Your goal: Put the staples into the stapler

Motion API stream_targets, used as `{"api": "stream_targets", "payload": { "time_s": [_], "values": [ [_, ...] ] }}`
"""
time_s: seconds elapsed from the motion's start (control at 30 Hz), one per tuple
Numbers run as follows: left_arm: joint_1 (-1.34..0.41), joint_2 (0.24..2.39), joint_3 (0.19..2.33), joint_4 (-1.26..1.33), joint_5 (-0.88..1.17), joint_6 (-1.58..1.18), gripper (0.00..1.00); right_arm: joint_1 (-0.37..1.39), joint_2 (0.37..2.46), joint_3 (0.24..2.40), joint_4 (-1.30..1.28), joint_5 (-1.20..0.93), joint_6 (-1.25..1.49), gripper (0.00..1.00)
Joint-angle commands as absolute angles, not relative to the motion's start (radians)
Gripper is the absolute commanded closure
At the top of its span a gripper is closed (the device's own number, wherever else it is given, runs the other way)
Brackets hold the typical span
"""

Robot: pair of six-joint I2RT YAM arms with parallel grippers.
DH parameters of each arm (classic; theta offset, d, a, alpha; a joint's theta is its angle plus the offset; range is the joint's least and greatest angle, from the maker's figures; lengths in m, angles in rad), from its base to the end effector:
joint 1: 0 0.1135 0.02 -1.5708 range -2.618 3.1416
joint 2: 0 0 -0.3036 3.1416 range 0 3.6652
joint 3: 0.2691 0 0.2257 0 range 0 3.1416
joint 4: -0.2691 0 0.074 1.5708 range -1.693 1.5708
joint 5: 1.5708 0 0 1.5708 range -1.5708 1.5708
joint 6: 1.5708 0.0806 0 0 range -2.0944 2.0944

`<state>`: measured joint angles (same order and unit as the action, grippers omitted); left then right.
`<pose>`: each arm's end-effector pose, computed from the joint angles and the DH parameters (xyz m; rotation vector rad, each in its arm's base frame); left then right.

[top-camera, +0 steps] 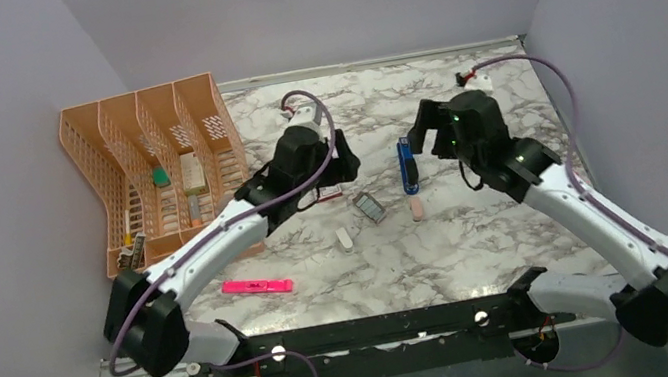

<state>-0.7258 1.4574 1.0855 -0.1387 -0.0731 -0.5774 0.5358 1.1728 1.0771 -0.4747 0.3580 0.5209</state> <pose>0.2618 -0.2245 0.3165 0.1140 2.1577 -0.7050 0.2298 0.1036 0.3516 0.1921 2.1022 0.2505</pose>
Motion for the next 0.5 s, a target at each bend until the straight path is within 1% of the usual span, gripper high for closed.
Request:
{"api": "stream_targets", "payload": {
  "time_s": [0.0,0.1,0.13,0.17,0.23,0.37,0.47],
  "values": [
    [-0.725,1.226,1.030,-0.257,-0.254,-0.511,0.23,0.538,1.008,1.054,-0.571,0.427,0.498,0.00],
    [-0.724,1.082,0.997,-0.330,-0.327,-0.503,0.17,0.539,0.908,1.082,-0.627,0.486,0.492,0.00],
    [-0.725,1.032,0.988,-0.357,-0.351,-0.504,0.14,0.539,0.880,1.097,-0.643,0.513,0.491,0.00],
    [-0.725,0.988,0.987,-0.384,-0.380,-0.505,0.09,0.540,0.851,1.119,-0.659,0.534,0.488,0.00],
    [-0.725,0.905,0.993,-0.442,-0.435,-0.508,0.05,0.538,0.807,1.155,-0.673,0.566,0.458,0.00],
    [-0.725,0.754,1.006,-0.528,-0.508,-0.483,0.02,0.539,0.748,1.221,-0.688,0.608,0.405,0.00],
    [-0.726,0.679,1.043,-0.617,-0.558,-0.476,0.02,0.540,0.720,1.244,-0.675,0.629,0.373,0.00]
  ]
}}
